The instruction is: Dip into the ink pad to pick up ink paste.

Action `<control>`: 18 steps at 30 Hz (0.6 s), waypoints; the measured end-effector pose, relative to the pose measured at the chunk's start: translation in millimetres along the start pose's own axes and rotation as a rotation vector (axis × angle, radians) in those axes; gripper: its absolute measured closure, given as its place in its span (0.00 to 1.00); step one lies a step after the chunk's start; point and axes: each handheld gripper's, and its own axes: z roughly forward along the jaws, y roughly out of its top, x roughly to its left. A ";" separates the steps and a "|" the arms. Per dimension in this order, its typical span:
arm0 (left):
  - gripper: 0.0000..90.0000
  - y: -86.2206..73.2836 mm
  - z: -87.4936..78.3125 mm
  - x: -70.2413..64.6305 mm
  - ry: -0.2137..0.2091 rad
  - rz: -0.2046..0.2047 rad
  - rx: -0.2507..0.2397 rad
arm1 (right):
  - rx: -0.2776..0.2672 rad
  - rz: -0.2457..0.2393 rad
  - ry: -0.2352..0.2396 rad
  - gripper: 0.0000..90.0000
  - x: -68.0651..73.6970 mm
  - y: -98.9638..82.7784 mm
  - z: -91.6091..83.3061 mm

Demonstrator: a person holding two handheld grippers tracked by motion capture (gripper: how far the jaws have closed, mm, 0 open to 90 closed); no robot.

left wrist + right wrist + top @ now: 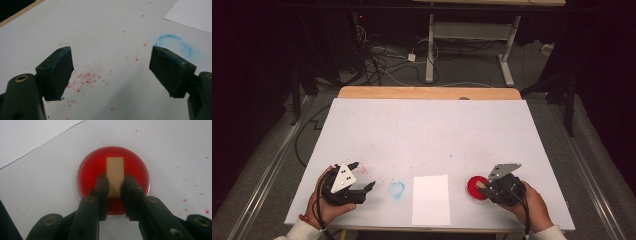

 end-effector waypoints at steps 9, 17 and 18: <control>0.21 0.2 -0.1 0.3 -0.001 0.002 0.001 | -0.091 0.002 0.016 0.84 -3.2 3.8 -13.1; 0.21 0.7 1.7 1.8 -0.001 0.004 -0.010 | -0.152 0.005 0.021 0.84 -2.1 7.3 -22.1; 0.21 0.1 2.1 1.4 -0.007 -0.009 -0.003 | -0.166 0.004 0.019 0.84 -1.7 9.1 -25.1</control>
